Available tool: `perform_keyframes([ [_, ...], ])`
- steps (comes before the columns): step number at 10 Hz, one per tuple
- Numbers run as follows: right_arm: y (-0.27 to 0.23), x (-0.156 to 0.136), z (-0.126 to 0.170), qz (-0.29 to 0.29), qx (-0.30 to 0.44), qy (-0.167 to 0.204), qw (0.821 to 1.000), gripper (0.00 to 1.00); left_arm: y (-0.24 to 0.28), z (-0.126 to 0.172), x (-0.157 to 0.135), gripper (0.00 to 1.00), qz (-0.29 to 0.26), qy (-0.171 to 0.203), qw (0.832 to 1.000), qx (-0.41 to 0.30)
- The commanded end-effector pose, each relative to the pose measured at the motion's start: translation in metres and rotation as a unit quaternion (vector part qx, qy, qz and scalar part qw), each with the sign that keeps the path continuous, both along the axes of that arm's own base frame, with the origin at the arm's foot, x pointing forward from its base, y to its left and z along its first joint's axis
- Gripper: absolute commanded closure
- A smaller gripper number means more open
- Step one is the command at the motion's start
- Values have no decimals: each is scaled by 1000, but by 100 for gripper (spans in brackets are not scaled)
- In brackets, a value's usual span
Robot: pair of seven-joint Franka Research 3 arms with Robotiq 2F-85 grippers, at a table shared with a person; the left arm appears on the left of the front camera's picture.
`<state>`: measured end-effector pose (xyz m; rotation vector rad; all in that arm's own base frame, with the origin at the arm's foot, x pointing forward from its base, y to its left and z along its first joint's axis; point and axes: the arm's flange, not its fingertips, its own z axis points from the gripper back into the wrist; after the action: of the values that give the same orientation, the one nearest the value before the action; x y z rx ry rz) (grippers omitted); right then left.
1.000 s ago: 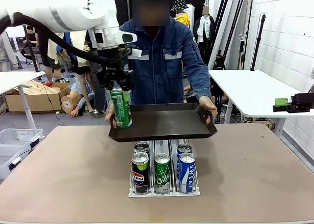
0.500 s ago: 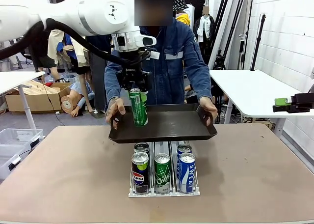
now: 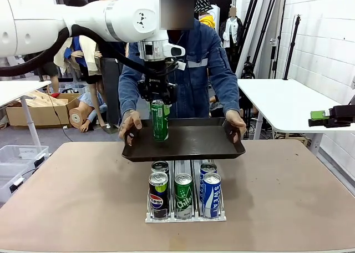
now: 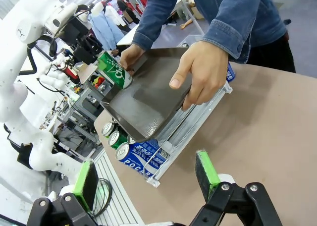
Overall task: Retrieve and hand over the desired beverage to the person.
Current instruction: Place the picked can on the Handle tray extended by the person.
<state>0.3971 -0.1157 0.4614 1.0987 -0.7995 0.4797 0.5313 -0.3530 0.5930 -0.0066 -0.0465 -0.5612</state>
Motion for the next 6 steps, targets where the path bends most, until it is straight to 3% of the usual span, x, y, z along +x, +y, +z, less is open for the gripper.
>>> perform_keyframes([
  [1, 0, -1, 0, 3, 0, 2, 1000, 0, -3, 3, 5, 84, 12, -13, 1000, 7],
  [6, 0, -1, 0, 3, 0, 2, 1000, 0, 8, -23, 10, 84, 9, 4, 1000, -9],
])
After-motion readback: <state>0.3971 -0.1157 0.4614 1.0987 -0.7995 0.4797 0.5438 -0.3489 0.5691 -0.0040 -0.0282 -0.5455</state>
